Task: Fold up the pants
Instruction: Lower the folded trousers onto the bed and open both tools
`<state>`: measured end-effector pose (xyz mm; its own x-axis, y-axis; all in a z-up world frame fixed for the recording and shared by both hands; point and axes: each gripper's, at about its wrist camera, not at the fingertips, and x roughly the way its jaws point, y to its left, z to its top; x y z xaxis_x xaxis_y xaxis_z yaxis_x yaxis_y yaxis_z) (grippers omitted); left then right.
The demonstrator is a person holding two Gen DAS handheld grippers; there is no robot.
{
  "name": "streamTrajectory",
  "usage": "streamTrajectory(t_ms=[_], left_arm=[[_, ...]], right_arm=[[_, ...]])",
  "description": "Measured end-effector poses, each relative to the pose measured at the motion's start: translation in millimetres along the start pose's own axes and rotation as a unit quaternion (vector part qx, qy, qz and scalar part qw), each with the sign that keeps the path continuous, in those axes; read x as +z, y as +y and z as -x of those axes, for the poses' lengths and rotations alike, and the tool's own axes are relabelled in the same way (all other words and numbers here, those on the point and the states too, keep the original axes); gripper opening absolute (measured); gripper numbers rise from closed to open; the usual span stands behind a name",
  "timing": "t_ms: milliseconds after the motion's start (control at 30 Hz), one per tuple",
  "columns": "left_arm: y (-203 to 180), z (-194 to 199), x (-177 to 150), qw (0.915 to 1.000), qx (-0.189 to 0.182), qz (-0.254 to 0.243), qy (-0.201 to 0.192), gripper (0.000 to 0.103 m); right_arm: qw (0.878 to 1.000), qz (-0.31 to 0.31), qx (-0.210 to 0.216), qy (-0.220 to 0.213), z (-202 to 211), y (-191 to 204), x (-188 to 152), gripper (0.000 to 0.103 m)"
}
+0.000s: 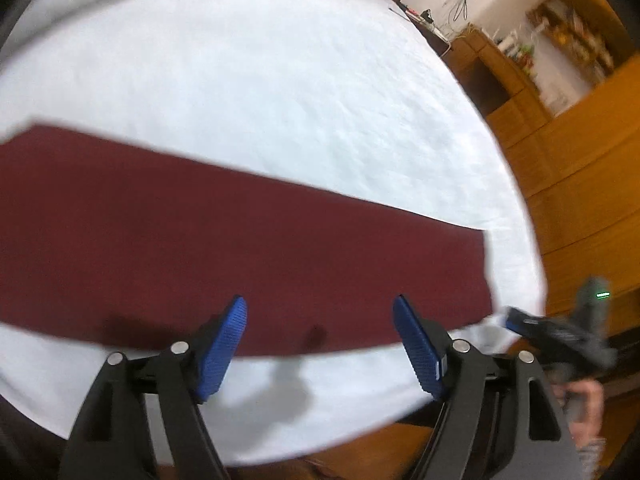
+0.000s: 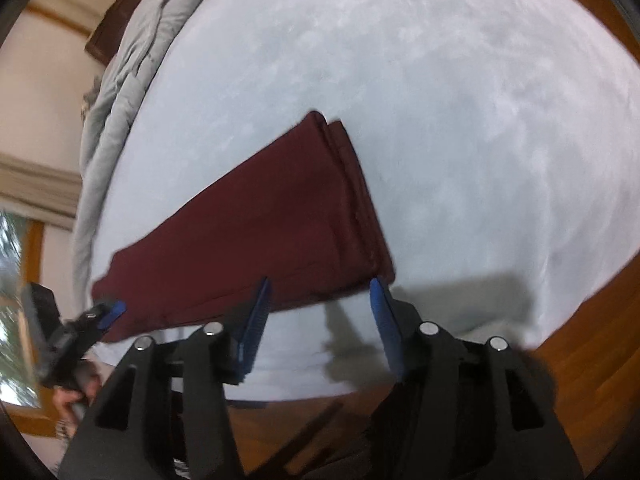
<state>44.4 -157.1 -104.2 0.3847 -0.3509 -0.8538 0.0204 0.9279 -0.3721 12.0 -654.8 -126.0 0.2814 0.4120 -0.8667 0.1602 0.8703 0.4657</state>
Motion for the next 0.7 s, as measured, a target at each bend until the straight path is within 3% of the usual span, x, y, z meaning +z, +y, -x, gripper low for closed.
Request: streamTrajectory(t_ms=[200, 300, 500, 567, 700], left_arm=[[34.6, -13.6, 1.7, 0.998, 0.014, 0.061, 0.009, 0.076], [47.4, -16.3, 0.2, 0.9973, 0.024, 0.068, 0.01, 0.076], [65.7, -21.1, -9.6, 0.9955, 0.031, 0.088, 0.018, 0.076], [68.2, -23.4, -9.1, 0.9951, 0.034, 0.091, 0.019, 0.076], [72.6, -29.2, -9.7, 0.9945, 0.037, 0.096, 0.024, 0.076]], right_arm=[[0.995, -0.064, 0.054, 0.052, -39.7, -4.8, -14.0, 0.057], [0.994, -0.075, 0.06, 0.043, -51.4, -6.0, -11.1, 0.062], [0.995, -0.062, 0.08, -0.004, -51.2, 10.3, 8.0, 0.061], [0.995, -0.059, 0.08, -0.011, -53.8, 13.6, 13.6, 0.059], [0.999, -0.038, 0.025, 0.008, -72.8, 20.0, 17.0, 0.057]])
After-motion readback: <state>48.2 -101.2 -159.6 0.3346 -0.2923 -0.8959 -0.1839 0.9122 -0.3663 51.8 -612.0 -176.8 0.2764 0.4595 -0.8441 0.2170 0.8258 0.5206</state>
